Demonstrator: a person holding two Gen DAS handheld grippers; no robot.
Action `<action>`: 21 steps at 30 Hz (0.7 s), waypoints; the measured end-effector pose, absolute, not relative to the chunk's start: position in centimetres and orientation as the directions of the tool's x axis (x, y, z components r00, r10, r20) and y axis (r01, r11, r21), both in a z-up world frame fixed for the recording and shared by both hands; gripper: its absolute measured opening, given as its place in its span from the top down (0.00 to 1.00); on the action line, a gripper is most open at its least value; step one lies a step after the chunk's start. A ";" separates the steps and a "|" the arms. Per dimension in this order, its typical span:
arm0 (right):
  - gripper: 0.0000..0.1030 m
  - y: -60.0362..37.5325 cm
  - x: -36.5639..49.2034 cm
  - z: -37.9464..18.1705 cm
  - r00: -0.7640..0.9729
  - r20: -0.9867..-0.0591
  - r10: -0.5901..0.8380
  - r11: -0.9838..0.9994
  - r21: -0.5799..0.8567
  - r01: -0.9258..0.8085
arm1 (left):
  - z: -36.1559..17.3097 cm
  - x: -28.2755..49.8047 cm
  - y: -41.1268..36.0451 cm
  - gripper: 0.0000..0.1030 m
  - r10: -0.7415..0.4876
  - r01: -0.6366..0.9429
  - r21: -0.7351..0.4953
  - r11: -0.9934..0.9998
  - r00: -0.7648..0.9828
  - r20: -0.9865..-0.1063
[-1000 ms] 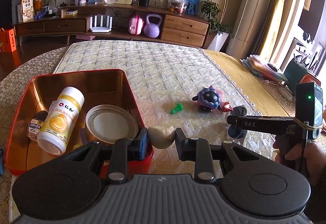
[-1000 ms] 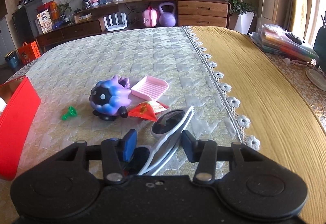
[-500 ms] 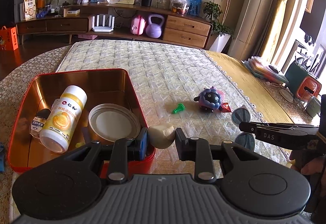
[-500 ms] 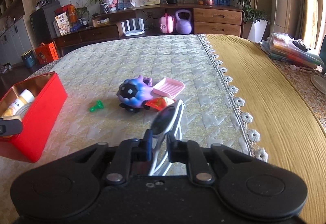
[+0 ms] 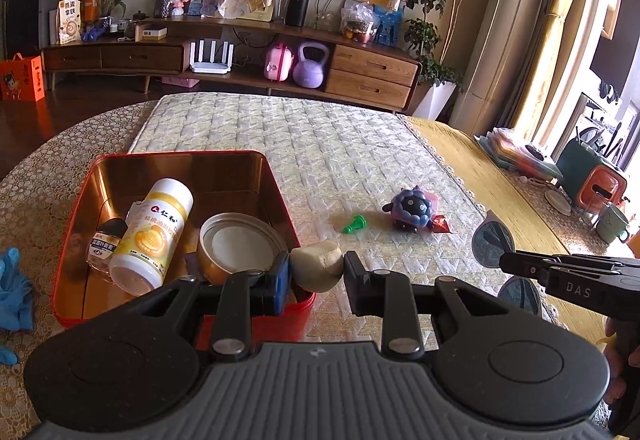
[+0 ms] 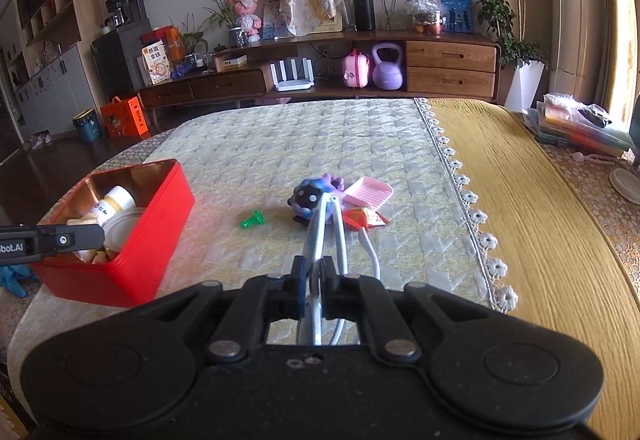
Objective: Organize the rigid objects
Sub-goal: 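Carry the egg-shaped toy and sunglasses over the red tin with both tools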
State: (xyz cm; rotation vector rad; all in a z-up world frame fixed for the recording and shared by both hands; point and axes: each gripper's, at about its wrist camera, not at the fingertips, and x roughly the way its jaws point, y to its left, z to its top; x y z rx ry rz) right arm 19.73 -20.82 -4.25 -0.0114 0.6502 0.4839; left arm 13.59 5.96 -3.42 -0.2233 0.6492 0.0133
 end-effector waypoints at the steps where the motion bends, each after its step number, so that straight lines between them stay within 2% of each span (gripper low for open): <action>1: 0.94 -20.6 19.4 -3.8 0.687 -0.579 0.439 0.884 0.143 -0.444 | -3.3 13.4 6.1 0.73 -0.058 -0.082 -0.202 0.976 0.798 -0.600; 12: 0.94 -16.5 18.5 0.4 0.646 -0.531 0.548 0.821 0.193 -0.537 | -1.2 12.0 9.9 0.73 -0.006 -0.134 -0.202 0.970 0.820 -0.572; 21: 0.94 -10.9 18.8 1.1 0.601 -0.526 0.601 0.777 0.209 -0.594 | -1.3 12.2 14.8 0.73 0.058 -0.213 -0.202 0.956 0.812 -0.581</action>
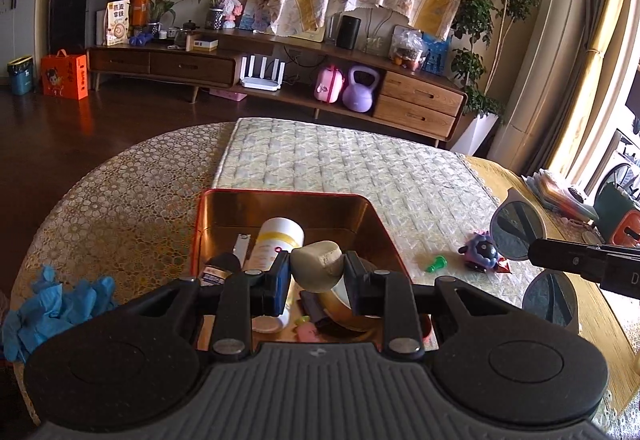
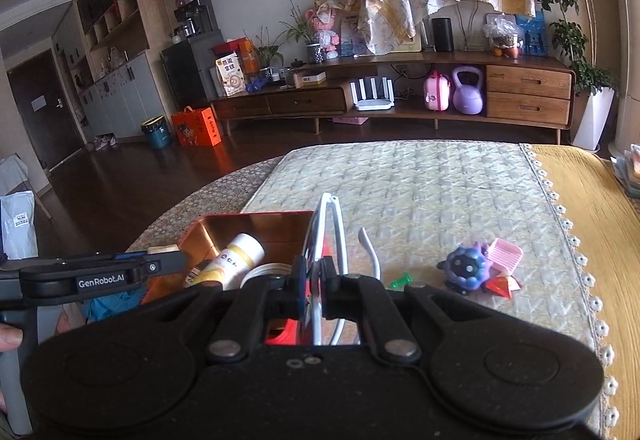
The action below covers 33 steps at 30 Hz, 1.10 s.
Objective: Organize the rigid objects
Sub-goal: 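Carry the egg-shaped toy and sunglasses over the red tin with both tools, then release the egg-shaped toy into the tin with the left tool while the right tool lowers the sunglasses in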
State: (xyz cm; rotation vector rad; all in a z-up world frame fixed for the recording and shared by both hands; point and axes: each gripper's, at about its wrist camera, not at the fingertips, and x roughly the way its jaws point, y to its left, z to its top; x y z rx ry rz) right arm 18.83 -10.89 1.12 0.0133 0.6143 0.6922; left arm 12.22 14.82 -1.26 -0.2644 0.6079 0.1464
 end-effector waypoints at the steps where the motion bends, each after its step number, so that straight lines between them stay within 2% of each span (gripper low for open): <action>1: 0.94 -10.3 18.9 1.1 0.595 -0.526 0.608 0.772 0.216 -0.598 | -1.4 12.3 15.3 0.73 0.064 -0.220 -0.201 0.955 0.810 -0.583; 10: 0.94 -5.0 19.9 0.2 0.545 -0.533 0.647 0.735 0.246 -0.632 | -2.6 14.3 18.7 0.73 0.123 -0.309 -0.216 0.926 0.789 -0.602; 25: 0.94 0.1 20.6 -3.3 0.483 -0.608 0.630 0.737 0.270 -0.620 | -4.9 19.1 20.3 0.73 0.157 -0.328 -0.148 0.933 0.742 -0.652; 33: 0.94 1.3 20.3 -4.3 0.494 -0.628 0.601 0.748 0.226 -0.624 | -6.1 20.9 20.2 0.73 0.163 -0.317 -0.113 0.942 0.724 -0.671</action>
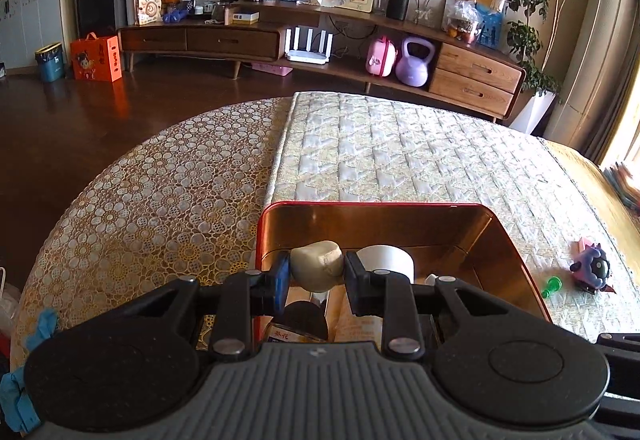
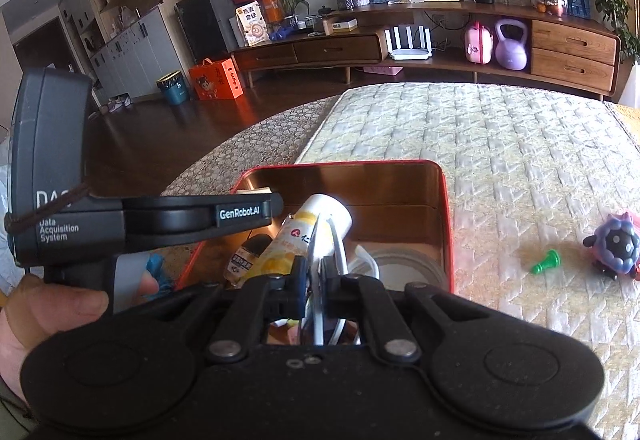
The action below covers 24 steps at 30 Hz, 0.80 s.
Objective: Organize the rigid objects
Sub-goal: 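Release the egg-shaped toy into the tin with the left tool while the right tool lowers the sunglasses in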
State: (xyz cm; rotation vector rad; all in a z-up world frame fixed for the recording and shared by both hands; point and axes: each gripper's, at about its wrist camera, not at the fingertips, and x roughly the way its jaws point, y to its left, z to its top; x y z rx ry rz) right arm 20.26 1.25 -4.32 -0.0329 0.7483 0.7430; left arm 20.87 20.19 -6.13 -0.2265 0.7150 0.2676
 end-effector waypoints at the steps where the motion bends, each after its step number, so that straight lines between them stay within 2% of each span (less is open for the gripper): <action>1: 0.94 1.4 20.3 -4.4 0.501 -0.628 0.596 0.750 0.213 -0.626 | -6.2 21.0 20.2 0.73 0.164 -0.316 -0.109 0.943 0.722 -0.673; 6: 0.94 1.6 20.9 -4.9 0.488 -0.646 0.587 0.755 0.219 -0.618 | -6.7 21.7 20.1 0.73 0.160 -0.313 -0.104 0.944 0.710 -0.686; 11: 0.84 1.1 20.9 -5.1 0.478 -0.648 0.593 0.754 0.238 -0.613 | -6.9 22.0 20.3 0.73 0.160 -0.319 -0.105 0.942 0.702 -0.694; 18: 0.77 0.1 20.4 -4.8 0.464 -0.650 0.602 0.747 0.251 -0.616 | -6.9 22.0 20.1 0.73 0.168 -0.320 -0.092 0.943 0.695 -0.699; 24: 0.67 -0.4 19.5 -4.4 0.463 -0.644 0.609 0.739 0.248 -0.627 | -6.5 21.4 19.7 0.71 0.173 -0.319 -0.083 0.944 0.694 -0.698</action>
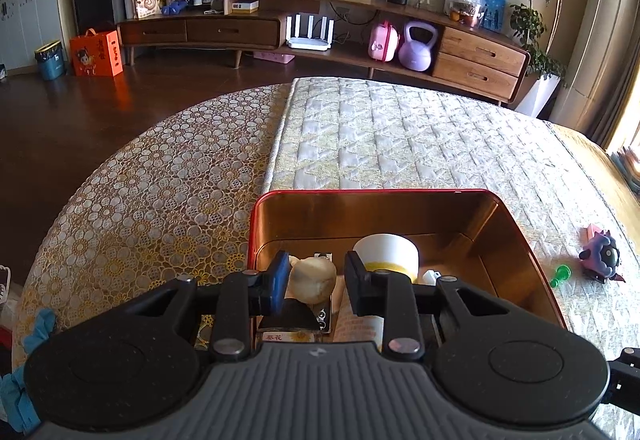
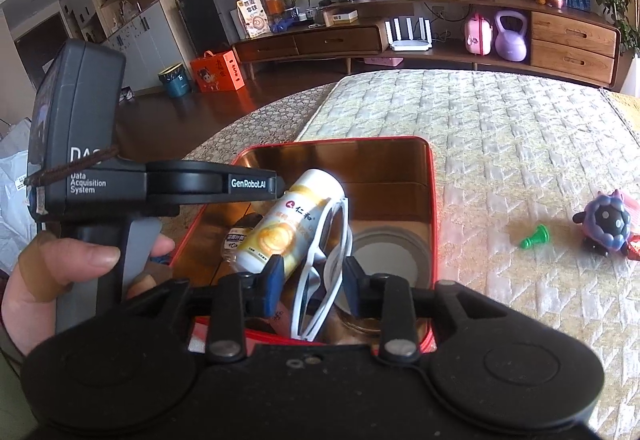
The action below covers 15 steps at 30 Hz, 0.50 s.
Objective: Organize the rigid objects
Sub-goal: 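Release the egg-shaped toy into the tin with the left tool while the right tool lowers the sunglasses in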
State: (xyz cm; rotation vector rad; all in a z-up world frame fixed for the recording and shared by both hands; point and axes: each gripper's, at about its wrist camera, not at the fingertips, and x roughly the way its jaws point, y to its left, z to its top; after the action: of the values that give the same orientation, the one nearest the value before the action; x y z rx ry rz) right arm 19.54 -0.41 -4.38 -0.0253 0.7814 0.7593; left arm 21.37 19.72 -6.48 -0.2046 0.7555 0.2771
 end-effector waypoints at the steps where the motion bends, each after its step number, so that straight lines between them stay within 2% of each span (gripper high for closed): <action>1: 0.66 -0.5 19.5 -4.3 0.462 -0.643 0.611 0.737 0.249 -0.628 | -6.4 21.1 19.7 0.66 0.173 -0.319 -0.085 0.944 0.697 -0.696; 2: 0.65 -0.7 19.4 -4.2 0.460 -0.642 0.613 0.735 0.251 -0.629 | -6.2 20.9 19.6 0.52 0.175 -0.320 -0.086 0.943 0.701 -0.691; 4: 0.64 -0.9 19.1 -3.9 0.461 -0.637 0.618 0.733 0.256 -0.630 | -5.7 20.2 19.5 0.43 0.148 -0.301 -0.114 0.947 0.722 -0.675; 7: 0.60 -1.5 18.7 -3.5 0.466 -0.629 0.622 0.733 0.260 -0.628 | -4.9 19.5 18.6 0.42 0.167 -0.295 -0.088 0.951 0.733 -0.660; 15: 0.49 -3.9 17.8 -2.3 0.492 -0.605 0.626 0.741 0.265 -0.617 | -3.1 17.7 17.0 0.40 0.139 -0.268 -0.110 0.957 0.758 -0.637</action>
State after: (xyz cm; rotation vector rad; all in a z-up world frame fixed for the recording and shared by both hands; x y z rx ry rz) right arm 17.78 -3.92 -2.35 0.0131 0.7398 0.7544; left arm 17.66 17.02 -3.13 -0.1993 0.6756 0.2231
